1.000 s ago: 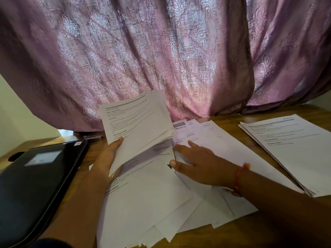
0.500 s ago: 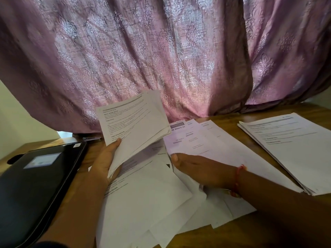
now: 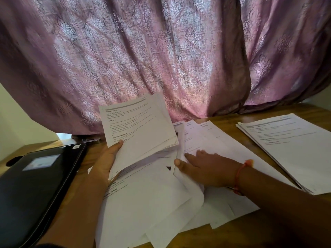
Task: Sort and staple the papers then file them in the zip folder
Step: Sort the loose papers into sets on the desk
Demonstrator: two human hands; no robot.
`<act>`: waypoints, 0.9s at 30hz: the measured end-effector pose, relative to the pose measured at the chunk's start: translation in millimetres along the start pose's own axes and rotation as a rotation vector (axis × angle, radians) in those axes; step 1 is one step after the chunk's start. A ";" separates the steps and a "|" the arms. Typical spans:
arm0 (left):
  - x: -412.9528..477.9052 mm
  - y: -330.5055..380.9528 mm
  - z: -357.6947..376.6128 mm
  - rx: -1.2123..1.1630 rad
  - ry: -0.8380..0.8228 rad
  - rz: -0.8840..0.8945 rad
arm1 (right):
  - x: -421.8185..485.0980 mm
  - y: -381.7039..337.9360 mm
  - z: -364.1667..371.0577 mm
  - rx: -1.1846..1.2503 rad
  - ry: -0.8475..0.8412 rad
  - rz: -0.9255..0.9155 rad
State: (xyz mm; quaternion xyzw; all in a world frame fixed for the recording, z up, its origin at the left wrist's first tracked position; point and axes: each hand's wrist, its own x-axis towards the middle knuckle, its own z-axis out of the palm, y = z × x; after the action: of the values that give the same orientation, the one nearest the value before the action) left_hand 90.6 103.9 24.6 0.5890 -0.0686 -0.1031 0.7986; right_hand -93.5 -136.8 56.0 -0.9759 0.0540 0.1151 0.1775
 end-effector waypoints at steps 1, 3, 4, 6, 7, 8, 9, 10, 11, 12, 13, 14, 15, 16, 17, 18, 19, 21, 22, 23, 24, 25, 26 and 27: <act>0.4 0.1 0.0 0.022 0.002 0.011 | 0.9 4.3 -1.7 -0.006 0.018 0.026; 0.3 0.3 1.0 0.062 0.009 0.018 | 3.0 14.9 -4.2 -0.026 0.061 0.067; 0.0 0.4 1.4 0.083 0.016 0.024 | 5.2 20.6 -4.6 -0.045 0.082 0.080; 1.0 -0.4 0.6 0.122 0.025 0.036 | 9.6 29.0 -5.2 -0.092 0.103 0.112; 2.1 -1.3 -0.1 0.134 0.022 0.030 | 12.1 32.1 -5.3 -0.099 0.111 0.122; 2.5 -1.4 -0.7 0.142 0.020 0.019 | 14.7 35.6 -5.9 -0.079 0.132 0.110; 3.0 -1.5 -1.5 0.153 0.015 0.008 | 17.5 39.5 -7.0 -0.030 0.166 0.091; 3.6 -1.3 -1.9 0.164 0.010 0.006 | 19.3 43.9 -8.1 0.024 0.217 0.085; 3.3 -0.9 -1.5 0.174 0.006 0.011 | 20.2 48.6 -9.0 0.052 0.261 0.104; 3.2 -1.3 -0.6 0.187 0.004 0.028 | 21.0 53.0 -9.6 0.030 0.299 0.142; 2.4 -1.3 0.2 0.201 0.005 0.055 | 21.4 57.5 -10.2 -0.043 0.323 0.192; 0.1 -1.0 2.2 0.210 0.004 0.082 | 23.3 62.8 -9.8 -0.119 0.332 0.233; -1.6 -1.1 4.2 0.213 0.004 0.093 | 24.5 66.7 -9.8 -0.167 0.324 0.258; -2.2 -1.6 4.8 0.215 0.000 0.094 | 25.4 69.4 -10.4 -0.180 0.318 0.270; -1.3 -2.3 4.6 0.218 0.000 0.086 | 26.5 72.1 -12.1 -0.162 0.327 0.276; -3.2 -1.7 6.3 0.218 0.005 0.082 | 27.0 74.4 -13.9 -0.127 0.351 0.275; -3.9 -1.1 7.0 0.224 0.012 0.090 | 27.2 76.0 -15.8 -0.085 0.374 0.276; -4.8 -0.7 8.2 0.240 0.019 0.098 | 22.6 75.8 -20.7 0.010 0.432 0.263; -5.3 -0.7 8.8 0.252 0.025 0.103 | 19.3 75.0 -23.1 0.047 0.457 0.252; -6.6 -0.2 10.0 0.264 0.027 0.110 | 15.6 73.9 -25.4 0.069 0.467 0.249; -7.9 -0.2 10.9 0.271 0.028 0.114 | 12.3 73.0 -27.7 0.084 0.462 0.254; -7.3 -0.8 10.1 0.272 0.020 0.113 | 9.3 72.5 -30.4 0.101 0.455 0.257; -7.2 -1.2 10.1 0.271 0.019 0.111 | 8.0 73.3 -32.1 0.120 0.446 0.257; -7.8 -1.1 10.3 0.270 0.020 0.110 | 8.0 74.2 -33.1 0.130 0.446 0.258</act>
State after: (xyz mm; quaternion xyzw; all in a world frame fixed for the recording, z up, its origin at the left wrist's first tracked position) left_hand 80.6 95.9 26.8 0.6873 -0.1061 -0.0431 0.7173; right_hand -89.8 -218.3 59.4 -0.9487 0.2232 -0.0848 0.2074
